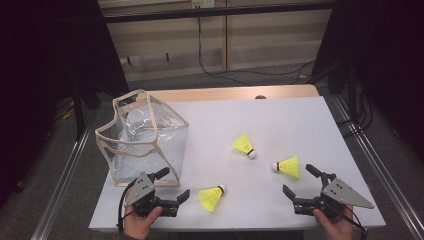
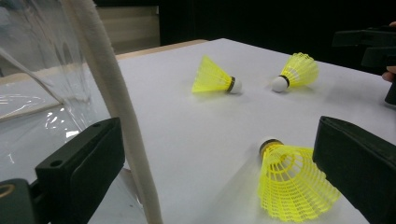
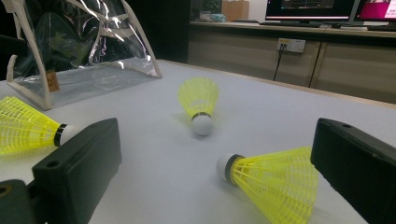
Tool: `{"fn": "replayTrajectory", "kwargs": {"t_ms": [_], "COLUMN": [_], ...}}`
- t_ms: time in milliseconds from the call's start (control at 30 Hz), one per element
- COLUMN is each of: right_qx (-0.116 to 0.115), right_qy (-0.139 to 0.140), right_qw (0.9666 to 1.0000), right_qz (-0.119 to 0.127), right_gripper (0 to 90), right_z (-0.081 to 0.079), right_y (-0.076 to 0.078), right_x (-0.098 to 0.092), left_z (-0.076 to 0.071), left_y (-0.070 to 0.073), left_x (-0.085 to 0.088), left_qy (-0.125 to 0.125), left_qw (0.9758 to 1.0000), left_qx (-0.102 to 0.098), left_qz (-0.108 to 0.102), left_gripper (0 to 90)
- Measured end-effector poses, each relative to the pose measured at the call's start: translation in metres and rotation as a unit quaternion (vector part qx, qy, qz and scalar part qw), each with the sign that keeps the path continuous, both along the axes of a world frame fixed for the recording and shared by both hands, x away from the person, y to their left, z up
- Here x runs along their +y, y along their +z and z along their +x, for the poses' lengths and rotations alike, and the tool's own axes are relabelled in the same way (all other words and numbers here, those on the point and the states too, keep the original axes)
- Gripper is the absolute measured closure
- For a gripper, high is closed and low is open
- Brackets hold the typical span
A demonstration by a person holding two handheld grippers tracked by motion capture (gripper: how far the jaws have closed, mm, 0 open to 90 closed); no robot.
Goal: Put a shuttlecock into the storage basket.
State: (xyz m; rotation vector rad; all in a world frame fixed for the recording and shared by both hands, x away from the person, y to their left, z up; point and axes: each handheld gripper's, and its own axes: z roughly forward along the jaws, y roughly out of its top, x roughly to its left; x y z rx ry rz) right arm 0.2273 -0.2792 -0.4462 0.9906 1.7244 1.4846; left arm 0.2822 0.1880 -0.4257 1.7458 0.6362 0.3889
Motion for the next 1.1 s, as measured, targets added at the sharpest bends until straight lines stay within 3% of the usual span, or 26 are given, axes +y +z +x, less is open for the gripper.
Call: {"fn": "replayTrajectory", "kwargs": {"t_ms": [267,733,1100], "right_qx": [0.0,0.002,0.002], "right_qy": [0.0,0.003,0.004], "right_qw": [1.0,1.0,1.0], "right_qz": [0.0,0.002,0.0], "right_gripper": [1.6,1.8,1.8], "right_z": [0.0,-0.001,-0.001], "right_y": [0.0,0.0,0.0], "right_x": [0.0,0.0,0.0], "left_z": [-0.001,-0.001,0.001], "left_y": [-0.001,-0.004,-0.005], "left_x": [-0.007,-0.016,-0.022], "left_qy": [-0.015,-0.045,-0.05], "left_qw": [0.9998,0.9985,0.9973], "left_qx": [0.009,0.027,0.052], "left_qz": [0.013,0.017,0.019], "left_gripper": [2.4,2.3,2.3]}}
